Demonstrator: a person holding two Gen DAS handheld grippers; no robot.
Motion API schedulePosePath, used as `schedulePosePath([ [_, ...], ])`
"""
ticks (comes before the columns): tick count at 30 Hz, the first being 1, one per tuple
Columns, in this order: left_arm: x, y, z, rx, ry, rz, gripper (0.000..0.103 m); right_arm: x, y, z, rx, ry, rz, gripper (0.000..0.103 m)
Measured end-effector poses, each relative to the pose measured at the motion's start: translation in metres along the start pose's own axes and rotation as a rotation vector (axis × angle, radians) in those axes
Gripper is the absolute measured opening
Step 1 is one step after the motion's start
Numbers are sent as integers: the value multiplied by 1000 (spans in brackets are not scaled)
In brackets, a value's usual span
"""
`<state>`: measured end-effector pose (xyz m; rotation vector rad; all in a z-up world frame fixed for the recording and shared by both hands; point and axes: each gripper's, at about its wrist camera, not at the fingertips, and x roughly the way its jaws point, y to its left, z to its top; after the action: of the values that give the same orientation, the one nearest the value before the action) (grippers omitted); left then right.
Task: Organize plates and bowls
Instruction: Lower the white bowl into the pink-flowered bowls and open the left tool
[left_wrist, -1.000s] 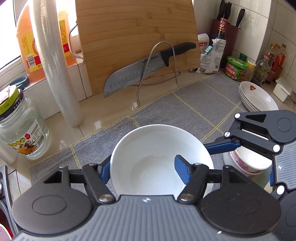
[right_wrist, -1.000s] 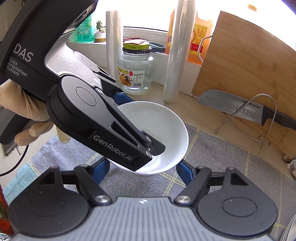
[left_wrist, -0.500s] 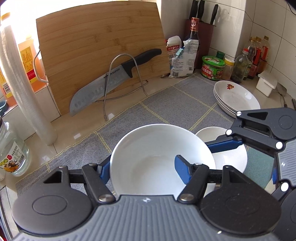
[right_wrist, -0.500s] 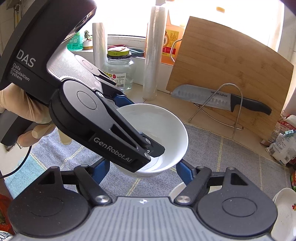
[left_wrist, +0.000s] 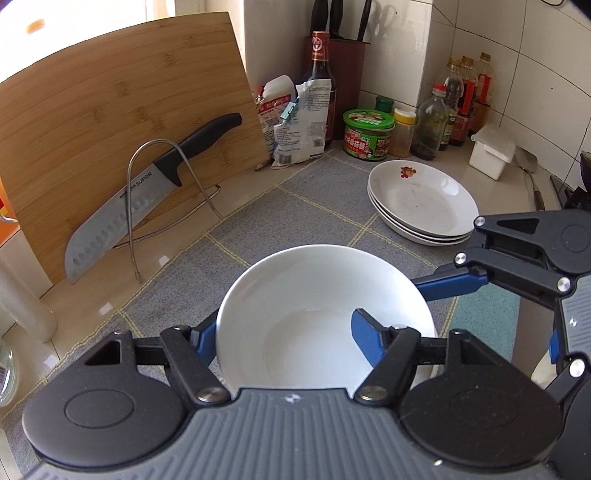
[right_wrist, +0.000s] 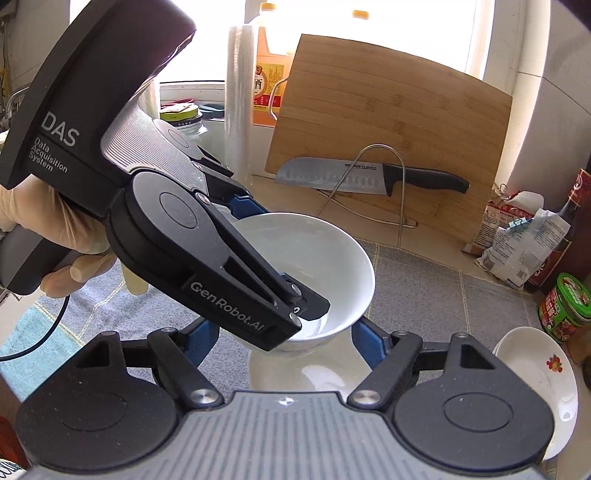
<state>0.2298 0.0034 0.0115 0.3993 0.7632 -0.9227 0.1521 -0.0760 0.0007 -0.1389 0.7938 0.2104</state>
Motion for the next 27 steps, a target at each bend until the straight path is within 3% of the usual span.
schedulePosePath([
  [27,36,-28,-1,27,66,-93,73,5,-15,-30,81,74,-25,82],
])
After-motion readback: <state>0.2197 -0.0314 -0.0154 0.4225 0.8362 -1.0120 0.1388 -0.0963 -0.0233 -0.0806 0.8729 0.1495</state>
